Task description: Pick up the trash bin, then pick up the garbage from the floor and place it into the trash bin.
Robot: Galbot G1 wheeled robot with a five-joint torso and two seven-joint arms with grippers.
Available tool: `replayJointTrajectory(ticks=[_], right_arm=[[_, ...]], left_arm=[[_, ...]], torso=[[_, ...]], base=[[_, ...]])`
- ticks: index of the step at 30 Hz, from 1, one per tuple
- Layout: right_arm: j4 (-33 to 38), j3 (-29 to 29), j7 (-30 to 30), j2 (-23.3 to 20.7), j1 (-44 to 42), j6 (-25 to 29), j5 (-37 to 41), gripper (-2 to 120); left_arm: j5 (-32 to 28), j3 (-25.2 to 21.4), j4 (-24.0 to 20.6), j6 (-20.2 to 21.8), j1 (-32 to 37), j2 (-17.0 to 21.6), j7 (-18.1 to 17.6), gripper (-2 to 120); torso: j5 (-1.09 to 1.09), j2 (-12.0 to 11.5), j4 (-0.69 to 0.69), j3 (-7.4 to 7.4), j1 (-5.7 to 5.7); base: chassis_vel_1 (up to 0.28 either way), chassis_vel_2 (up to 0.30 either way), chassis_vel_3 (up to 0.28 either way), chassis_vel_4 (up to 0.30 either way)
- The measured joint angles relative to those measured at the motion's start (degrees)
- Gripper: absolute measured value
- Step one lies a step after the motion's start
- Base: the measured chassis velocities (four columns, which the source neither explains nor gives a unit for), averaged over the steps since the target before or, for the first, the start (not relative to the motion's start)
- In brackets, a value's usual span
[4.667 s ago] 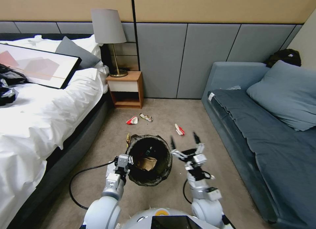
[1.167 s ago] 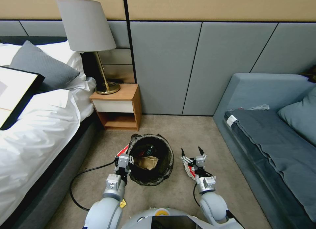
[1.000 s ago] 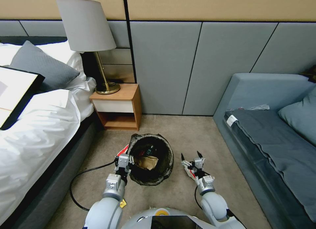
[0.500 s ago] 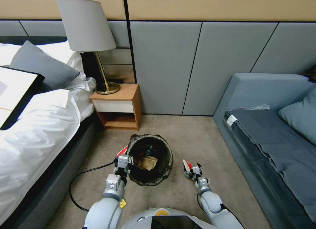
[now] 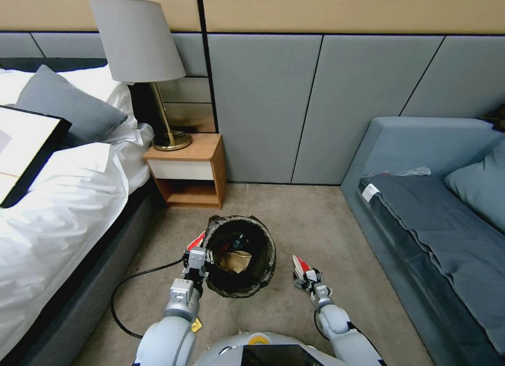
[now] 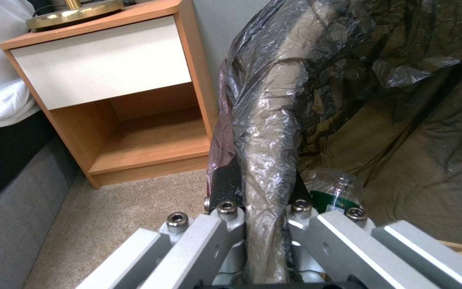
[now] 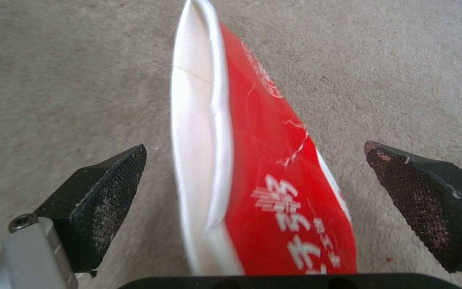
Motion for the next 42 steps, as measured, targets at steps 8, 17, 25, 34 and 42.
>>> replayJointTrajectory(ticks=[8,17,25,34,42], right_arm=[[-0.56,0.13,0.06,-0.2,0.78,0.3,0.03,95],[-0.61,0.26,0.04,-0.02,0.73,0.95,-0.02,73],[-1.26,0.43,-0.45,0.26,0.65,2.15,-0.56,38],[-1.68,0.77,-0.49,0.32,0.68,2.97,-0.97,8],[-1.44,1.2,-0.6,-0.27,1.06,3.15,-0.96,0]], left_arm=[[0.11,0.04,0.02,-0.06,-0.06,-0.12,0.02,1],[0.13,0.11,0.13,-0.07,-0.23,-0.17,0.04,1],[0.14,0.09,0.25,-0.09,-0.38,-0.25,0.05,1],[0.13,0.03,0.27,-0.13,-0.58,-0.27,0.11,1],[0.14,0.12,0.27,-0.24,-0.55,-0.6,0.15,1]], torso=[[0.0,0.0,-0.01,0.0,0.0],[0.0,0.0,0.0,0.0,0.0],[0.0,0.0,0.0,0.0,0.0],[-0.01,0.0,-0.01,0.0,0.0],[0.0,0.0,-0.01,0.0,0.0]], base=[[0.0,0.0,0.0,0.0],[0.0,0.0,0.0,0.0],[0.0,0.0,0.0,0.0],[0.0,0.0,0.0,0.0],[0.0,0.0,0.0,0.0]])
